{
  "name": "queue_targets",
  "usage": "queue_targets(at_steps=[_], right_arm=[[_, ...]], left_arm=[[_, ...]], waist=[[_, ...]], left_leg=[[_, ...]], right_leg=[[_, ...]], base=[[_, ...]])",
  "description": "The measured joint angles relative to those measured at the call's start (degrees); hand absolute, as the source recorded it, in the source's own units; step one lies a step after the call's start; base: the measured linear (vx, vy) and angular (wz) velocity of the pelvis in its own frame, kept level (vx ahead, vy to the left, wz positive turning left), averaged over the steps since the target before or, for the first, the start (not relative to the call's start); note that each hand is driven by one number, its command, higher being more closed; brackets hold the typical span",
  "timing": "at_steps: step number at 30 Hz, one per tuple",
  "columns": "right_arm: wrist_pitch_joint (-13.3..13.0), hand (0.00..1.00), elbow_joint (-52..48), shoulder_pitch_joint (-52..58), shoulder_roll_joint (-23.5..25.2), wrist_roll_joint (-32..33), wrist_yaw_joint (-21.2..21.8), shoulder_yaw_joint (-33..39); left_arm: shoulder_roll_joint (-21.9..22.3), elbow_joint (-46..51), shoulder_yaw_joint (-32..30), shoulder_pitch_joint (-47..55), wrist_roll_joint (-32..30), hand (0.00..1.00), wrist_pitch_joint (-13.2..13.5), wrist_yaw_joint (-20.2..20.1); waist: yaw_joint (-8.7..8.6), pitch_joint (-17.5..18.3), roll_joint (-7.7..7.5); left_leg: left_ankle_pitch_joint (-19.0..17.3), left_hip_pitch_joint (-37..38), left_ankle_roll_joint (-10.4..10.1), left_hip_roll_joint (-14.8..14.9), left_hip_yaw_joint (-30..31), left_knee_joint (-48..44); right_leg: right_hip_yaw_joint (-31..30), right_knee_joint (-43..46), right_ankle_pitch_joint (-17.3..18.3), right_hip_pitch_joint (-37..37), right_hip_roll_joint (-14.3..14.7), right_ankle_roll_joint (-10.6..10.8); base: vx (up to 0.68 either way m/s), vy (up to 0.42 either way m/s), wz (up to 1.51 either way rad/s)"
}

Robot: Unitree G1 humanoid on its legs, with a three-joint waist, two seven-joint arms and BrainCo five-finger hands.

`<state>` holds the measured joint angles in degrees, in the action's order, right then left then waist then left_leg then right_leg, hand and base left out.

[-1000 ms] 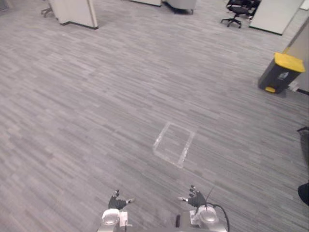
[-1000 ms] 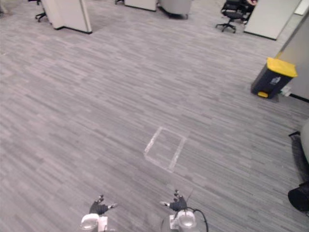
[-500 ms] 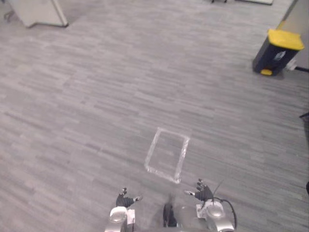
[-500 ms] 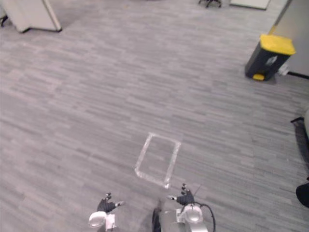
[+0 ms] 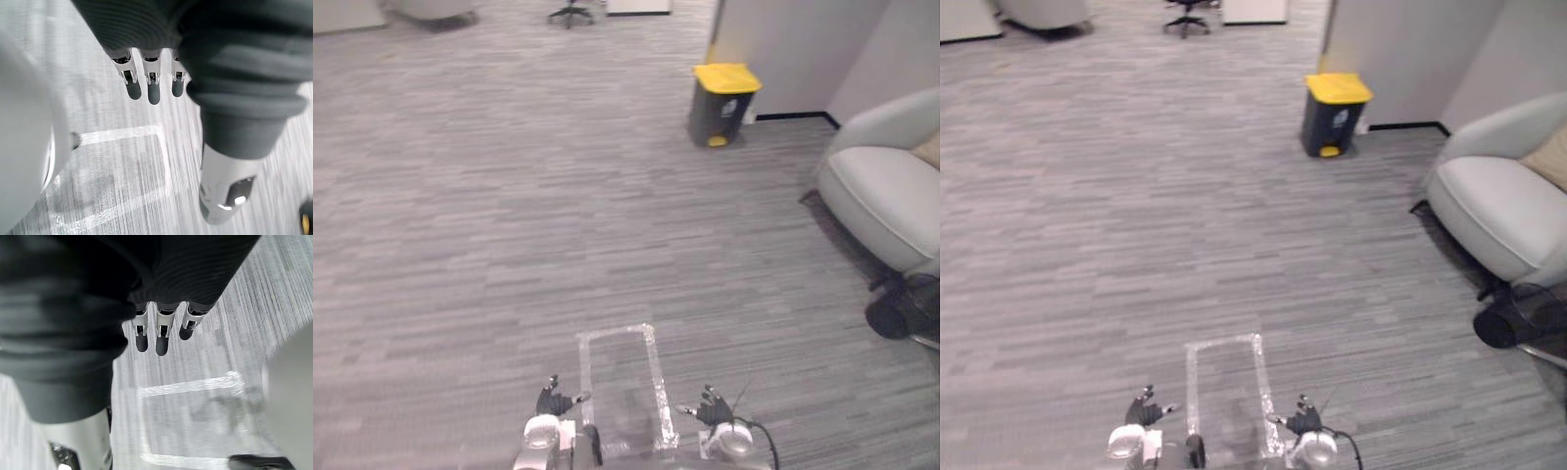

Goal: Organize the slippers on the shoe rack

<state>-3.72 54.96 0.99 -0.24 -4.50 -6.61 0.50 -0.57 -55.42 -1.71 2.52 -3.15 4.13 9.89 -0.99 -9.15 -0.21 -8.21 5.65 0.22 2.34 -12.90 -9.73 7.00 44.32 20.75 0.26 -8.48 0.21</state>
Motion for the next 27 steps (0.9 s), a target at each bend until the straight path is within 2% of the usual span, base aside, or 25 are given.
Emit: queue_targets(at_steps=[3,5,6,7,8,9,10,11,12,14,15,16,18,20,21,23,24,25,26,27], right_arm=[[-0.29,0.00,-0.19,-0.96,-0.05,-0.07,0.03,-0.84],[-0.31,0.00,-0.35,-1.61,-0.24,-0.10,-0.03,-0.79],[-0.27,0.00,-0.39,-1.89,-0.32,-0.13,-0.07,-0.78],[-0.26,0.00,-0.28,-1.73,-0.24,-0.24,-0.14,-0.79],[-0.27,0.00,-0.27,-1.43,-0.22,-0.36,-0.14,-0.77],[-0.31,0.00,-0.37,-2.32,-1.61,-0.55,-0.21,-0.53],[-0.27,0.00,-0.22,-2.14,-2.26,-0.49,-0.26,-0.15],[-0.27,0.00,-0.07,-2.16,-2.57,-0.49,-0.23,0.39],[-0.17,0.00,0.01,-2.13,-2.60,-0.49,-0.26,1.67],[0.05,0.00,-0.08,-1.43,-3.08,-0.49,-0.36,1.58],[0.25,0.00,-0.12,-0.72,-3.18,-0.46,-0.43,1.55],[0.30,0.00,-0.12,-0.51,-3.11,-0.39,-0.52,1.54],[0.33,0.00,-0.05,-0.34,-3.04,-0.07,-0.56,1.54],[0.44,0.00,-0.12,0.04,-3.08,0.01,-0.70,1.59],[0.50,0.00,-0.04,0.00,-3.08,0.02,-0.76,1.59],[0.68,0.00,-0.10,0.07,-3.01,0.01,-0.81,1.58],[0.73,0.00,-0.13,0.07,-3.02,0.02,-0.87,1.59],[0.76,0.00,-0.13,0.39,-3.15,0.03,-0.93,1.59],[0.74,0.00,-0.14,0.94,-3.48,0.02,-0.90,1.60],[0.81,0.00,0.13,0.85,-3.59,0.01,-0.95,1.59]], left_arm=[[-0.83,-1.35,1.20,-0.72,-0.02,0.00,-0.13,-0.05],[-0.89,-1.48,1.36,-0.88,-0.02,0.00,-0.59,-0.08],[-1.09,-1.57,1.68,-0.66,-0.02,0.00,-0.69,-0.10],[-1.46,-1.55,1.94,-0.56,-0.03,0.00,-0.67,-0.14],[-1.77,-1.53,2.17,-0.57,-0.04,0.00,-0.64,-0.18],[-0.86,-2.65,2.10,-1.09,-0.08,0.00,-0.78,-0.35],[-0.31,-2.56,2.21,-1.29,-0.19,0.00,-0.72,-0.59],[0.09,-2.50,2.22,-1.48,-0.24,0.00,-0.68,-0.74],[0.54,-2.52,2.12,-1.86,-0.35,0.00,-0.75,-1.24],[1.29,-1.36,0.91,-1.49,-1.17,0.00,-0.78,-1.43],[2.06,0.16,-0.03,-0.48,-1.37,0.00,-0.64,-1.38],[2.28,0.74,-0.54,-0.19,-1.38,0.00,-0.60,-1.44],[2.41,0.90,-0.86,-0.04,-1.37,0.00,-0.59,-1.42],[2.67,1.50,-0.99,-0.12,-1.37,0.00,-0.54,-1.37],[2.73,1.54,-1.04,-0.33,-1.36,0.00,-0.53,-1.35],[3.12,1.87,-1.23,-0.41,-1.28,0.00,-0.26,-1.17],[3.27,1.86,-1.22,-0.54,-1.28,0.00,-0.03,-1.16],[3.46,1.74,-0.85,-0.67,-1.25,0.00,0.21,-1.20],[3.47,1.25,-0.53,-0.59,-1.25,0.00,0.34,-1.22],[3.53,0.87,-0.67,-0.60,-1.21,0.00,0.40,-1.26]], waist=[[-0.25,-0.21,0.17],[-0.55,-0.83,0.41],[-0.81,-0.89,0.39],[-1.06,-0.83,-0.63],[-1.13,-0.82,-1.70],[-1.46,-1.38,0.58],[-2.11,-1.05,1.17],[-2.31,-1.26,1.43],[-2.40,-1.44,1.63],[-2.24,-1.79,2.07],[-1.60,-1.86,2.00],[-1.27,-1.80,2.13],[-1.04,-1.69,1.99],[-0.71,-1.65,1.72],[-0.32,-1.68,1.68],[0.84,-1.62,1.47],[0.86,-1.60,1.50],[0.82,-1.43,1.78],[0.79,-0.93,2.61],[1.02,-0.36,3.65]], left_leg=[[0.01,4.28,-0.04,1.08,-3.72,4.84],[0.01,5.85,-0.04,2.29,-5.49,5.17],[-0.15,7.21,-0.32,2.58,-5.98,5.73],[-0.83,8.62,-1.42,1.88,-6.55,5.77],[-1.62,9.16,-2.67,0.89,-6.37,5.69],[-2.91,10.61,-4.59,2.81,-5.98,5.24],[-2.88,9.86,-4.59,3.23,-5.57,3.02],[-2.88,8.78,-4.60,3.77,-5.24,0.45],[-2.89,5.98,-4.66,5.23,-5.17,-7.25],[-1.33,1.62,-7.32,8.78,-4.78,-21.18],[-3.36,-0.44,-8.78,10.36,-3.92,-29.63],[-5.29,-1.53,-7.88,10.73,-3.91,-32.89],[-7.46,-3.73,-6.18,9.74,-3.90,-32.11],[-8.92,-7.23,-4.88,6.70,-0.48,-24.96],[-8.91,-8.17,-4.90,4.66,3.15,-20.49],[-8.19,-10.40,-4.93,0.15,15.58,-10.77],[-7.31,-11.15,-4.60,-0.62,18.20,-9.49],[-3.98,-11.50,-4.51,-1.19,21.33,-6.43],[-0.08,-11.52,-4.00,-0.20,21.67,-5.04],[1.68,-11.43,-5.95,0.92,20.96,-5.98]], right_leg=[[8.66,-5.79,0.83,-7.09,0.51,0.20],[13.69,-11.34,-0.44,-10.10,0.77,-0.57],[16.00,-16.46,-4.15,-11.34,1.28,-1.12],[15.73,-22.96,-11.03,-11.22,1.55,-2.64],[14.93,-24.93,-16.70,-11.39,1.11,-5.02],[15.09,-22.10,-14.77,-11.21,2.22,-4.93],[15.15,-22.63,-12.74,-10.88,2.60,-4.74],[15.21,-22.82,-12.14,-10.55,2.68,-4.69],[14.50,-23.98,-11.33,-9.26,3.53,-4.78],[13.21,-27.23,-11.05,-4.94,5.72,-5.17],[10.68,-29.29,-10.65,-1.88,7.61,-5.87],[8.36,-30.25,-10.37,0.03,8.50,-6.26],[5.24,-31.34,-10.29,2.07,8.76,-6.39],[-0.38,-32.20,-10.49,3.31,8.73,-6.06],[-2.47,-32.62,-10.71,3.65,8.55,-5.70],[-8.96,-32.68,-10.14,4.05,8.15,-4.13],[-10.22,-32.58,-9.83,4.33,8.04,-3.44],[-11.92,-32.45,-9.01,4.78,8.13,-2.01],[-13.46,-32.22,-8.17,4.95,9.06,-0.76],[-14.87,-31.39,-6.92,5.25,9.97,-0.20]], base=[[0.31,0.086,-0.43],[0.30,0.001,-0.39],[0.33,-0.045,-0.26],[0.35,-0.066,-0.21],[0.38,-0.107,-0.23],[0.37,-0.140,-0.08],[0.42,-0.195,-0.06],[0.38,-0.223,0.05],[0.31,-0.207,-0.11],[0.28,-0.142,-0.46],[0.38,-0.090,-1.06],[0.44,-0.052,-1.39],[0.30,0.014,-1.21],[0.26,0.074,-1.28],[0.27,0.152,-1.47],[0.28,0.211,-1.48],[0.24,0.237,-1.13],[0.21,0.275,-0.94],[0.21,0.303,-1.03],[0.18,0.325,-1.00]])
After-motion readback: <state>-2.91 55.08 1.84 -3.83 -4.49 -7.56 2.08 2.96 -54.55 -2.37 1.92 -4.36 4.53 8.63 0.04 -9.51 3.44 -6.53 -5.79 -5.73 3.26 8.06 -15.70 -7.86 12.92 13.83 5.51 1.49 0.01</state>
